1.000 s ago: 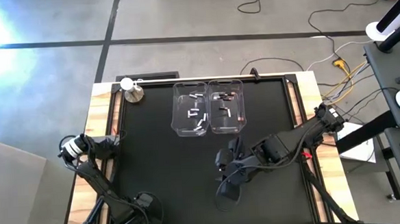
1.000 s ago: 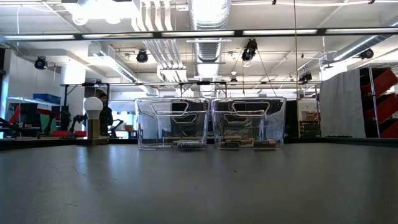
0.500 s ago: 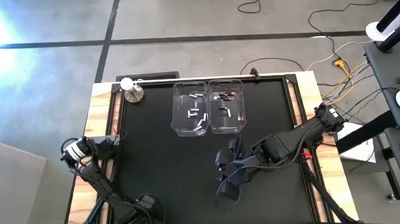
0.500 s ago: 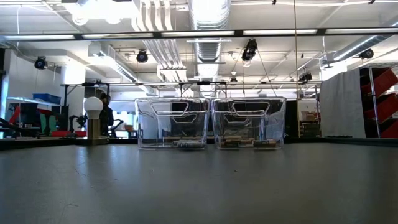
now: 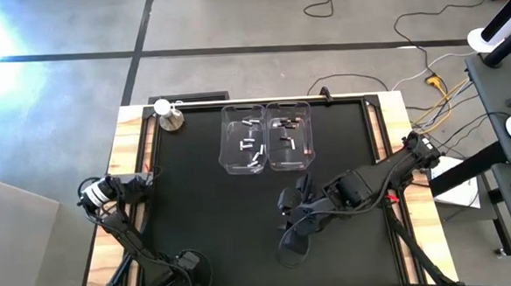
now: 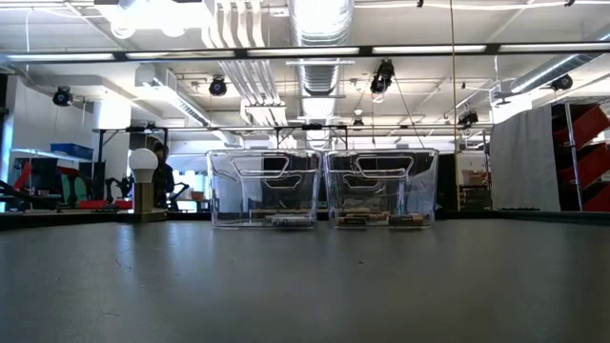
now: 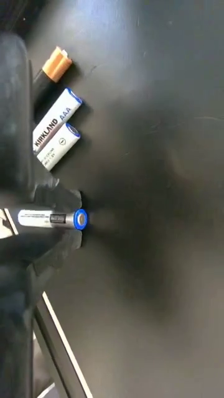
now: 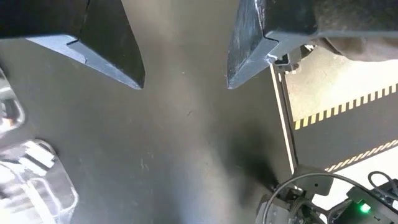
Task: Sort batteries
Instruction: Put the white battery into the left transparent bin
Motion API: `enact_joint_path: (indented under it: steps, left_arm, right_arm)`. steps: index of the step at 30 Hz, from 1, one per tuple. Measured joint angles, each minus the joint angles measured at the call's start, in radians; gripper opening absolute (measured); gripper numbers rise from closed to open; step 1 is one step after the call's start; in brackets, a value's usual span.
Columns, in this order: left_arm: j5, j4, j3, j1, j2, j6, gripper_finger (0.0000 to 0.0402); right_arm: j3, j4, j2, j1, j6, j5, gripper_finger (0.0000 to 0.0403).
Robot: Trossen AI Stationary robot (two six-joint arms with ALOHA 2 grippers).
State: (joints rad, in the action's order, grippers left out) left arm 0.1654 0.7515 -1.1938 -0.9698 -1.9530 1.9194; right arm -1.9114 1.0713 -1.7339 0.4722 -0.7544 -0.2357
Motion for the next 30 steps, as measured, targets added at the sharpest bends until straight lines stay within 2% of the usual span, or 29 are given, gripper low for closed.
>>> enact_joint_path:
  steps: [2, 8, 12, 15, 22, 26, 30]
  left_arm:
    - [-0.020, 0.010, -0.006, -0.001, 0.000, -0.012, 0.0013]
    - [-0.069, 0.088, -0.014, 0.019, 0.014, -0.094, 0.0020]
    - [-0.180, 0.124, -0.005, 0.066, 0.060, -0.194, 0.0012]
    - [-0.278, 0.127, -0.004, 0.142, 0.116, -0.303, 0.0012]
    - [-0.368, 0.126, -0.019, 0.390, 0.294, -0.661, 0.0012]
    - [-0.394, 0.121, -0.070, 0.592, 0.381, -0.929, 0.0011]
    - [-0.379, 0.114, -0.152, 0.826, 0.397, -1.185, 0.0011]
  right_arm:
    - [-0.034, 0.054, 0.003, 0.008, -0.010, 0.000, 0.0217]
    - [-0.168, 0.254, 0.005, 0.035, -0.053, 0.000, 0.0206]
    - [-0.264, 0.370, 0.005, 0.046, -0.060, -0.001, 0.0199]
    - [-0.326, 0.433, 0.005, 0.047, -0.059, -0.001, 0.0194]
    - [-0.418, 0.499, 0.006, 0.047, -0.006, -0.004, 0.0183]
    - [-0.424, 0.501, 0.010, 0.047, 0.016, -0.004, 0.0176]
    - [-0.424, 0.500, 0.017, 0.047, 0.023, -0.001, 0.0171]
